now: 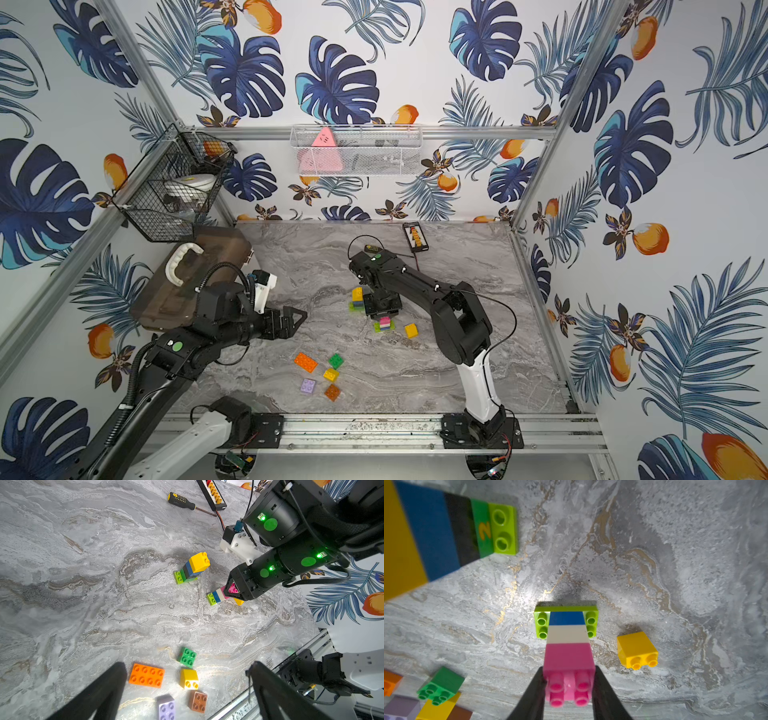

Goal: Assemble the number 1 with lego
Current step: Assemble the lego brick with the lego brick, then adjust the lego brick at the center of the board.

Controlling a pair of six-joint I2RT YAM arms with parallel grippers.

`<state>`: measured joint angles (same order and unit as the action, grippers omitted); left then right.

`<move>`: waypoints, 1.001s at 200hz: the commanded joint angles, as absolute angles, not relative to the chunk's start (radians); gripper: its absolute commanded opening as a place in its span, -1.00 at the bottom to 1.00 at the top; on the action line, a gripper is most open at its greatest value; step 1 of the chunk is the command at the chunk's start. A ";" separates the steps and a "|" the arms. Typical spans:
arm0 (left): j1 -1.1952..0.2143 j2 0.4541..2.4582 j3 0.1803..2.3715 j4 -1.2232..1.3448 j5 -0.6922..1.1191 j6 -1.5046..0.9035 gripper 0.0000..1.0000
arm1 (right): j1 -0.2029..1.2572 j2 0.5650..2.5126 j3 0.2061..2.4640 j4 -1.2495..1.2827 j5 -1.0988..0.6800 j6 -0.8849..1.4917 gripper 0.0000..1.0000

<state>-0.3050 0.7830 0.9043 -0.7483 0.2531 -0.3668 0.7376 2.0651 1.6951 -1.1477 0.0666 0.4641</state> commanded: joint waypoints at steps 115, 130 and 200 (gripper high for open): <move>-0.304 0.793 0.908 -0.731 0.251 -0.363 0.98 | 0.667 1.648 1.477 -1.036 0.194 0.463 0.51; -0.305 0.802 0.910 -0.732 0.253 -0.361 0.98 | 0.585 1.590 1.391 -1.028 0.153 0.490 0.52; -0.308 0.798 0.909 -0.737 0.230 -0.367 0.98 | 0.290 1.642 1.229 -0.876 -0.013 0.492 0.10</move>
<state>-0.3054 0.8021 0.9043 -0.7486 0.2417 -0.3664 0.3225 1.5845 1.2144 -0.9375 0.0414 0.5072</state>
